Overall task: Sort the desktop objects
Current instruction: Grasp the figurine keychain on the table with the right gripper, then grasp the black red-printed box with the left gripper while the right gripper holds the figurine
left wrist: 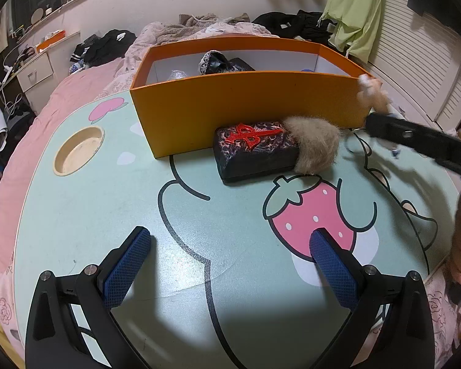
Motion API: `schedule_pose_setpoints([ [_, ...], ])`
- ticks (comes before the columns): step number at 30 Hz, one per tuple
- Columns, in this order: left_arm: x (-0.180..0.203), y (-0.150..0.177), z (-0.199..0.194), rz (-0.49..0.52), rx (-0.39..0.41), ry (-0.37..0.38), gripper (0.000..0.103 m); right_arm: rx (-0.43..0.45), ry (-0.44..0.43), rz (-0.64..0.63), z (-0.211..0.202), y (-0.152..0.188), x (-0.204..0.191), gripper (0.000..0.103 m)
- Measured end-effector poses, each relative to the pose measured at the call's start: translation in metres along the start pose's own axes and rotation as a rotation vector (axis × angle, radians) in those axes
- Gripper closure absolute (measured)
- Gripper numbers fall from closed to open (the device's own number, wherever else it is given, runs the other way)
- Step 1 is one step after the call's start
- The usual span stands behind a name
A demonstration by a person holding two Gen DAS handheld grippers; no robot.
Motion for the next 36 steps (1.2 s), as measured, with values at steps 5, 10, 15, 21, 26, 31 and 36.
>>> schedule_pose_setpoints([
  [5, 0.000, 0.000, 0.000, 0.000, 0.000, 0.000, 0.000, 0.001, -0.073, 0.085, -0.022, 0.005, 0.007, 0.066],
  [10, -0.001, 0.000, 0.000, -0.001, 0.000, 0.000, 0.000, -0.028, -0.010, 0.041, -0.023, 0.030, 0.004, 0.066],
  [15, -0.002, -0.001, -0.002, -0.011, 0.011, 0.009, 0.000, -0.037, 0.126, -0.068, -0.003, 0.055, -0.003, 0.067],
  [21, -0.015, -0.001, -0.013, -0.101, 0.083, 0.104, 0.000, -0.016, 0.178, -0.122, -0.001, 0.062, -0.006, 0.067],
  [26, -0.021, -0.009, -0.017, -0.146, 0.095, 0.151, 0.012, -0.005, 0.194, -0.136, -0.002, 0.065, -0.006, 0.067],
  [31, -0.032, -0.040, -0.016, -0.156, 0.129, 0.165, 0.015, -0.001, 0.204, -0.134, -0.003, 0.067, -0.006, 0.062],
  [36, -0.033, -0.065, 0.002, -0.121, 0.090, 0.117, 0.034, 0.000, 0.205, -0.134, -0.003, 0.066, -0.005, 0.061],
])
Point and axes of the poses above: each gripper's, at about its wrist camera, not at the fingertips, and z roughly the way its jaws point, x to its right, y to its underside, the point moved 4 cm from there along z, roughly the way its jaws point, and after that the axes turned 13 degrees about z, right-handed, at the moved point
